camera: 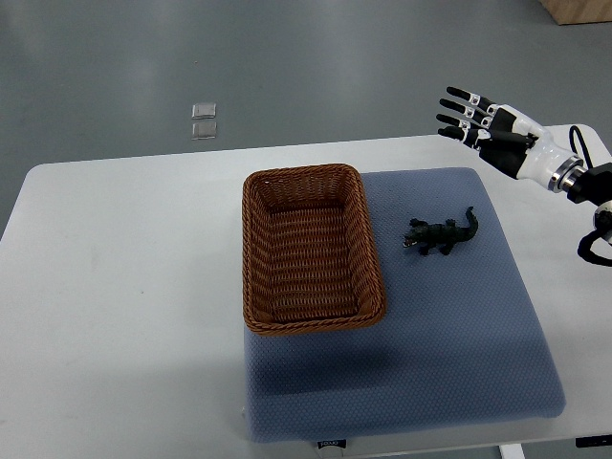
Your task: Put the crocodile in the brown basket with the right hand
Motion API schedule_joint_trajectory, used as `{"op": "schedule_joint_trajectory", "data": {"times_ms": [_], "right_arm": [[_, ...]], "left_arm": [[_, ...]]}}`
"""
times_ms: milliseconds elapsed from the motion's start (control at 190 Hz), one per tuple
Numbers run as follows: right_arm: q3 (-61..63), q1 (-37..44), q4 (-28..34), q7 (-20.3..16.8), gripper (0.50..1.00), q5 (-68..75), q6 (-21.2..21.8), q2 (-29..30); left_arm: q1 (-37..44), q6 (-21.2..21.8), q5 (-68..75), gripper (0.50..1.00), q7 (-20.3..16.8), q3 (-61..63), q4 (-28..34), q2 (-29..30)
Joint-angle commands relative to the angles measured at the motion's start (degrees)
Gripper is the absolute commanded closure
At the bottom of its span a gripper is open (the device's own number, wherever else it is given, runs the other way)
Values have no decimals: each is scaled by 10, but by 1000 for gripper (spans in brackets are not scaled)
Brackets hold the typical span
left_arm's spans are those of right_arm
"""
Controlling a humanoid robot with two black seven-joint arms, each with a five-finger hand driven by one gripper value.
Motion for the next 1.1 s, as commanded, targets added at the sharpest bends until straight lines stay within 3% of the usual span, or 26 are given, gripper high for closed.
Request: {"op": "schedule_joint_trajectory", "data": {"times_ms": [0, 447, 826, 1095], "right_arm": [[0, 2, 0, 0, 562, -3, 12, -1], [0, 27, 4, 4, 562, -163, 17, -20], [-1, 43, 27, 104, 562, -427, 21, -42], [-11, 57, 94, 150, 562, -630, -33, -73]], "left_arm": [[0, 0, 0, 500, 0, 0, 0, 0], [0, 0, 0, 500, 0, 0, 0, 0], [0, 0, 0, 500, 0, 0, 0, 0], [0, 0, 0, 500, 0, 0, 0, 0]]}}
